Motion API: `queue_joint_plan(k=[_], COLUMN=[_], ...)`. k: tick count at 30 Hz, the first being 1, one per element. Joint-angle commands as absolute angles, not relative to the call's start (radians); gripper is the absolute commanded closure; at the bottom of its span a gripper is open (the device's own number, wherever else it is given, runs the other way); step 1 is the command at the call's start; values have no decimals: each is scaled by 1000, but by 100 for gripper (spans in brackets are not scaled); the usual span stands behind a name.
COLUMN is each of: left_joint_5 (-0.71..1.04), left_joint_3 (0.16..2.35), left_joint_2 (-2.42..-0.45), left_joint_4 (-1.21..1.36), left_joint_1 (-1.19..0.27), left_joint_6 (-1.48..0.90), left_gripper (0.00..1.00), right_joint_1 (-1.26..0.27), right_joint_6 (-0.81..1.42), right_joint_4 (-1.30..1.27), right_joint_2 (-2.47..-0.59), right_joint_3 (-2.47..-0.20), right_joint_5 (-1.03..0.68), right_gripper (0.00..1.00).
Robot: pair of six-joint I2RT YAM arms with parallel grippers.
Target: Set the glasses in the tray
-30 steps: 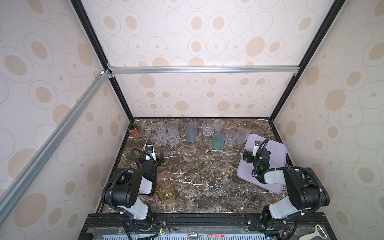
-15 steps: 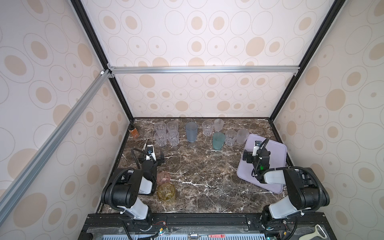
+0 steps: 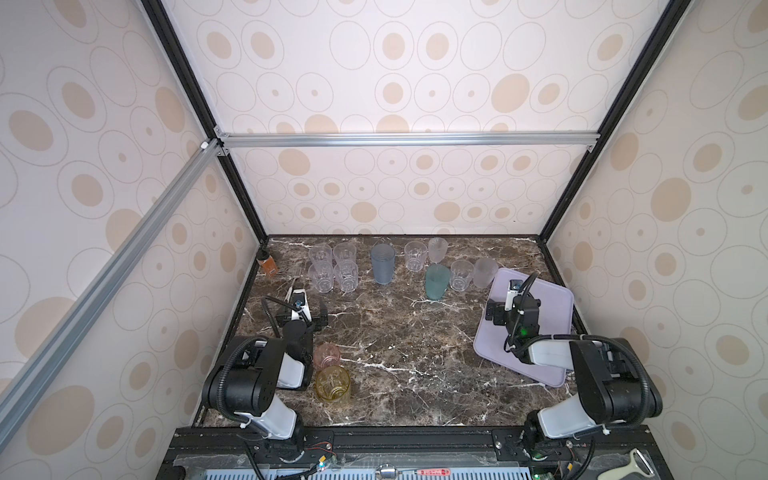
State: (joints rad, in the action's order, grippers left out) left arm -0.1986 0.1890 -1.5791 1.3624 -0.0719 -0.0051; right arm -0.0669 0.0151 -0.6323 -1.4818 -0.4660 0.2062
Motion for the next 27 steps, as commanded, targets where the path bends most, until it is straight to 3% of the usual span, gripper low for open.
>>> queue_joint_plan(k=[1,6,11,12,14,16,19,22,27], left_joint_5=[-244,-330,-530,-559,-612,-617,-556,-439,-82], left_joint_3=[244,318,390,408,461,530,673,760,720], left_joint_2=[-1530,-1468,-1330,-1305,-1246,-1202,-1170,-1144,-1037], left_joint_4=[1293,1102,871,829,712,564,294,149,266], left_joint_1=[-64,-88,-153,-165,-197,-214,-215,-212,-199], left_joint_6=[-17,-20,-78,-93,-151,-251,-395,-487,-447], left_gripper=[1,1,1,1,1,1,1,1,4], right_joint_1=[-74,-92,-95,-90,-47,-44,-47,-59,-153], right_joint_6=[33,141,528,571,531,555,574,547,511], right_joint_4=[-372,-138,358,422,418,442,606,748,833], right_joint_2=[-1376,-1239,-1183,-1187,-1197,-1214,-1261,-1296,-1266], right_joint_3=[-579,-655,-875,-902,-916,-916,-959,-974,-918], right_joint_5=[219,283,400,352,70,-50,-90,-81,-62], right_gripper=[1,1,1,1,0,11,29,39,45])
